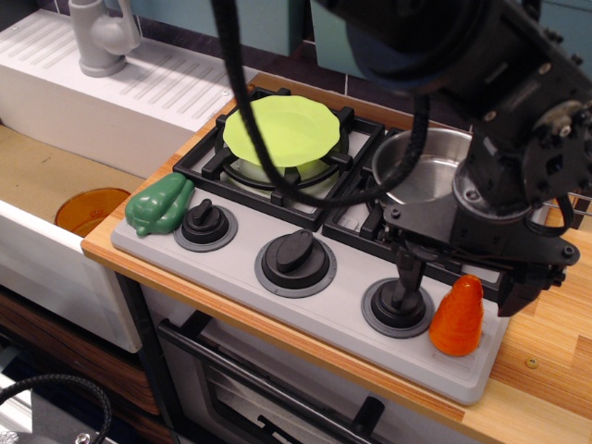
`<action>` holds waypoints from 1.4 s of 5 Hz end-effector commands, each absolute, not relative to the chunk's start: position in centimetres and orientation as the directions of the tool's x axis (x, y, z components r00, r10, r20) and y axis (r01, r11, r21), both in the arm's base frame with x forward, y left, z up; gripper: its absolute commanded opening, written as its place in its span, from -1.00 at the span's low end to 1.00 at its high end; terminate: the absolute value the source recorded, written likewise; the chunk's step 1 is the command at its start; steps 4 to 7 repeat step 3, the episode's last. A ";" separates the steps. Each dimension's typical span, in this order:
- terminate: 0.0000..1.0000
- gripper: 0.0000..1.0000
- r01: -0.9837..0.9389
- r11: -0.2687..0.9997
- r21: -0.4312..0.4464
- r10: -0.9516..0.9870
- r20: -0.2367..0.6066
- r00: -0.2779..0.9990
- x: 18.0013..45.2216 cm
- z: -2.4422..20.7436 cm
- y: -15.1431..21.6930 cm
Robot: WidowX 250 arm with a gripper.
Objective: End effector reaching carrot
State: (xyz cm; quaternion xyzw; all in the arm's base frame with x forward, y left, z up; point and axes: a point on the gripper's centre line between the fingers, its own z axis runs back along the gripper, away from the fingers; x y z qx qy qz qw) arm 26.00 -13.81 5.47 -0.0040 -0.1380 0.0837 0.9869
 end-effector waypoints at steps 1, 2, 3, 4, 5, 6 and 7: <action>-1.00 1.00 -0.159 0.986 -0.057 0.169 0.295 0.940 26.3 5.3 -14.5; -1.00 1.00 -0.127 0.991 -0.049 0.136 0.295 0.946 26.5 4.7 -14.5; 1.00 1.00 -0.127 0.991 -0.049 0.136 0.295 0.946 26.5 4.7 -14.5; 1.00 1.00 -0.127 0.991 -0.049 0.136 0.295 0.946 26.5 4.7 -14.5; 1.00 1.00 -0.127 0.991 -0.049 0.136 0.295 0.946 26.5 4.7 -14.5; 1.00 1.00 -0.127 0.991 -0.049 0.136 0.295 0.946 26.5 4.7 -14.5; 1.00 1.00 -0.127 0.991 -0.049 0.136 0.295 0.946 26.5 4.7 -14.5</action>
